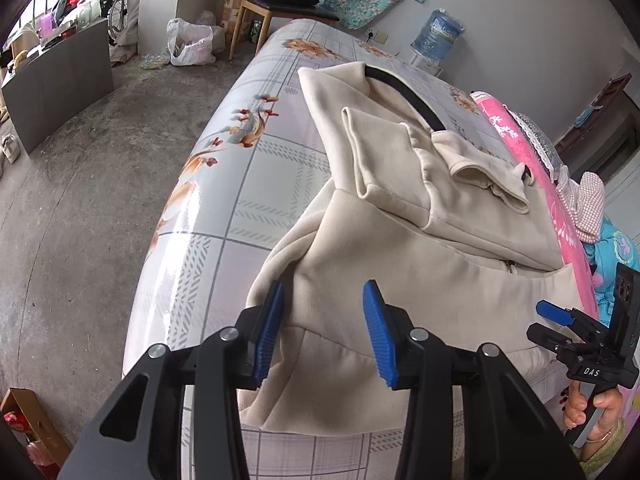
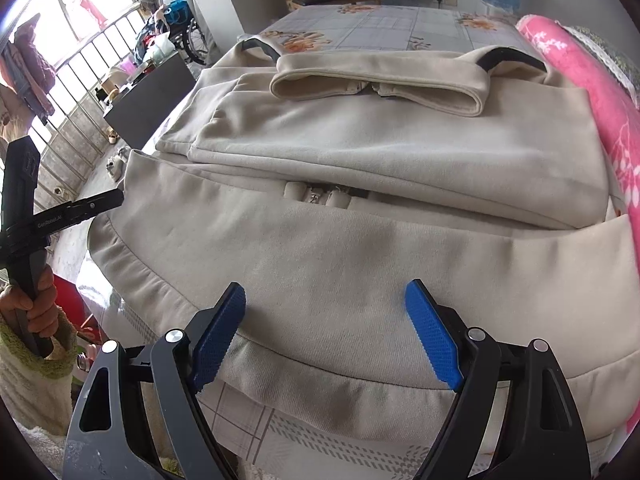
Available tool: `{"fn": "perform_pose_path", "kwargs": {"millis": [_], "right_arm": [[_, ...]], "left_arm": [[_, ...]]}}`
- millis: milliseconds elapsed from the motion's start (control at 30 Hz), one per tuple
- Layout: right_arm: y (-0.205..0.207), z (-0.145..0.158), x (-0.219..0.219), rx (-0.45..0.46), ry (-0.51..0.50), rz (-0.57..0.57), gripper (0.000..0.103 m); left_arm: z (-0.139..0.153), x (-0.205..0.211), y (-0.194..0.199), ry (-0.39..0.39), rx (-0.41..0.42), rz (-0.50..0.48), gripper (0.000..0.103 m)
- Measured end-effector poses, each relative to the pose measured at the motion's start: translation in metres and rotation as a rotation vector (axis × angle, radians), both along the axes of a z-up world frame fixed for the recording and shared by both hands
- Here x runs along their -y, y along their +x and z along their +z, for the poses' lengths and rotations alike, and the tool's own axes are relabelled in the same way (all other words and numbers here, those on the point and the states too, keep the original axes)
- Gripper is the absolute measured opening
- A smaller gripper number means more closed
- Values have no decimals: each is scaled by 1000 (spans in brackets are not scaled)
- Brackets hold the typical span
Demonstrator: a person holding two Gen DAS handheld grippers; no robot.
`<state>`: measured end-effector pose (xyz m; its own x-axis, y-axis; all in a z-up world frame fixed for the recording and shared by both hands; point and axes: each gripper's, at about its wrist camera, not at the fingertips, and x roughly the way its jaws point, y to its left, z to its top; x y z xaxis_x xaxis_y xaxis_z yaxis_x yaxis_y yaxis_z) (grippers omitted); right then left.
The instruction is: Fold large clothes
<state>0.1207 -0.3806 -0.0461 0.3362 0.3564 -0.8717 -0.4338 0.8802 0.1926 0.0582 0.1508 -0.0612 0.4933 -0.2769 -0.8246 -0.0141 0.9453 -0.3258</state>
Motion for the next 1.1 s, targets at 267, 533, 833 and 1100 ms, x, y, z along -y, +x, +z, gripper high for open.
{"fn": "perform_pose_path", "kwargs": {"millis": [267,533,833,1100], "right_arm": [[2,0,3,-16,22,-17,78],[-2,2,7,-12,30,-16,78],[-6,3,11,-8,47,-15,78],[-5,4,22,-13,76,-26,78]], "left_arm": [[-1,-4,17,-27,-17,-27,40],[7,-6,3,-119,106,-66,39],[8,7,10,-81,108,-129,39],[10,22,11,-55,139,-150,39]]}}
